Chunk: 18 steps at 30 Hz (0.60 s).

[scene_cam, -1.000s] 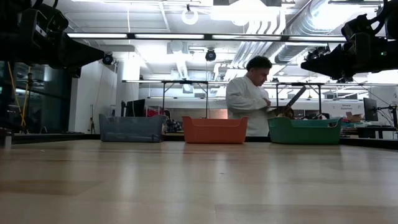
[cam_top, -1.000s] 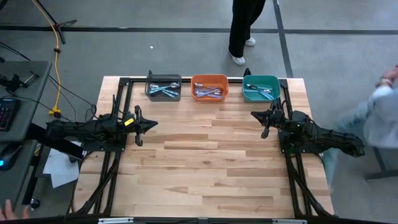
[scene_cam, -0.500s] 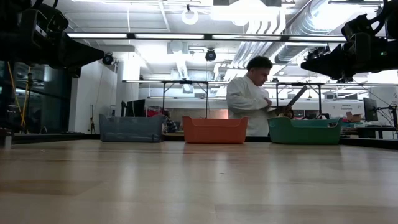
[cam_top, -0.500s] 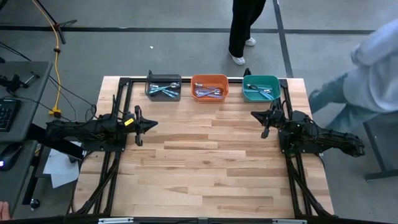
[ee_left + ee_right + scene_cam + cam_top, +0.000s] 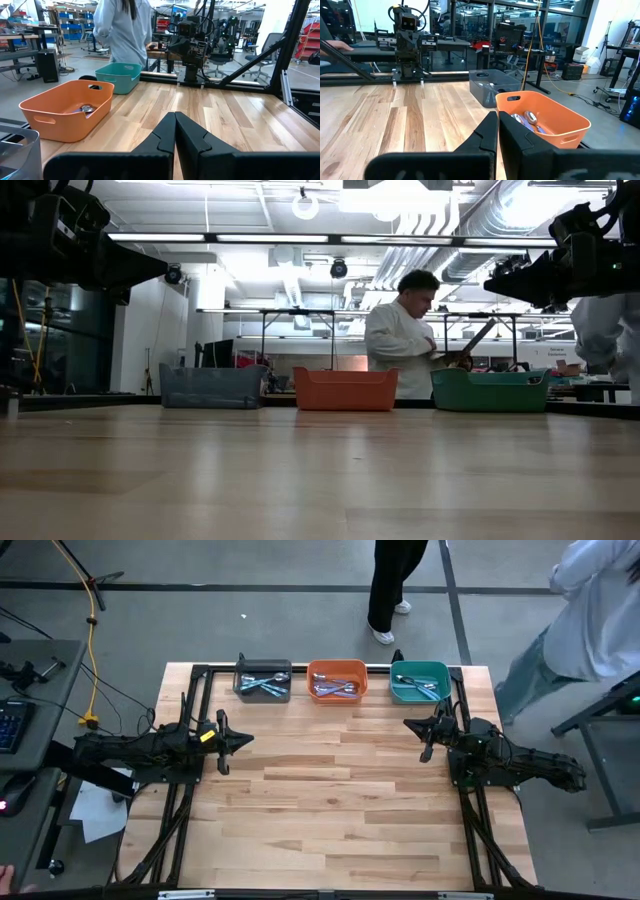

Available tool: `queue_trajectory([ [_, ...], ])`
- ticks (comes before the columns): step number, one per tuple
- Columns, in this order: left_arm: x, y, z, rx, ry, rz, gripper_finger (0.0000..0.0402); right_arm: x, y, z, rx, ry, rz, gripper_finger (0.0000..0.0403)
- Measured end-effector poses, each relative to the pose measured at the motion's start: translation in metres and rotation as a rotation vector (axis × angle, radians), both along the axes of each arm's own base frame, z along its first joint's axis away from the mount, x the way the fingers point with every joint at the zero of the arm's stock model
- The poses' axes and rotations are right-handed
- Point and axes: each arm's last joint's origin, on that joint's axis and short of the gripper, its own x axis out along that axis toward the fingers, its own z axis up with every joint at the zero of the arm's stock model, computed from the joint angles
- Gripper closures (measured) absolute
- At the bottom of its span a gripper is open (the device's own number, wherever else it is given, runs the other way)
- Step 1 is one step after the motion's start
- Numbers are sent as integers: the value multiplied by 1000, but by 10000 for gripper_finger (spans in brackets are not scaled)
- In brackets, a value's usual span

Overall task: Sort silverware by color (type)
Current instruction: Return to Home Position

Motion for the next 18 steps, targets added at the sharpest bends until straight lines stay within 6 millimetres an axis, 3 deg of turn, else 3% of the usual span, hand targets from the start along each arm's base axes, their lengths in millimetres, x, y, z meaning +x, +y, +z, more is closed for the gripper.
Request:
queue_trajectory([
  [18, 1, -3, -1, 0, 11, -35, 401, 0, 0, 0, 0, 0, 1, 402],
])
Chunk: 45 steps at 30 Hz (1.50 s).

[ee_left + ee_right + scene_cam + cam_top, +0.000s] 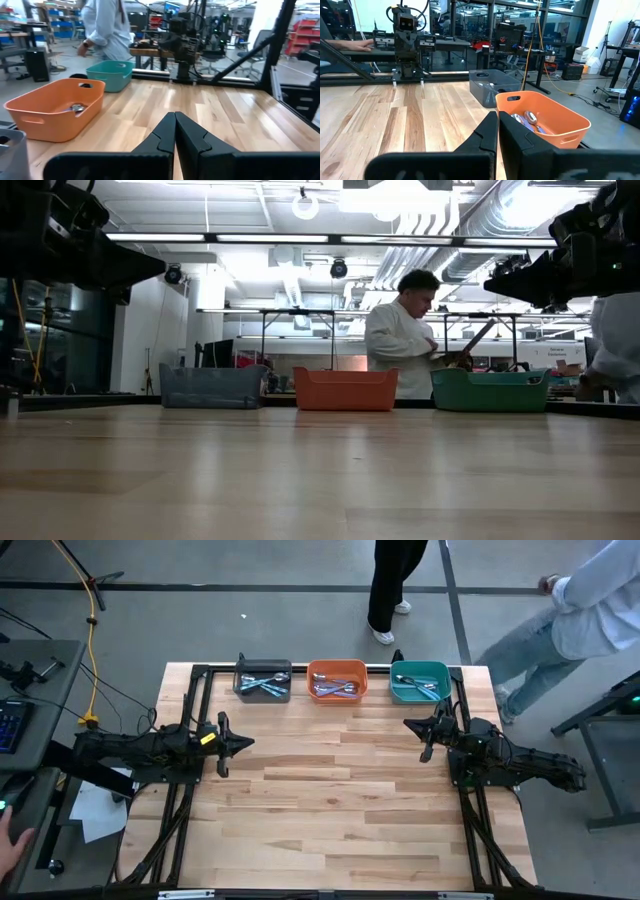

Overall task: Sort silverware by color (type)
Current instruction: Return to Home Position

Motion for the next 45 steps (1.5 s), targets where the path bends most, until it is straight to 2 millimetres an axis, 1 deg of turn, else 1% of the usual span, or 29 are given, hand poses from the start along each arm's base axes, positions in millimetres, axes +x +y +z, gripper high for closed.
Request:
queue_trajectory([
  [45, 0, -2, 0, 1, 4, -16, 401, 0, 0, 0, 0, 0, 0, 402],
])
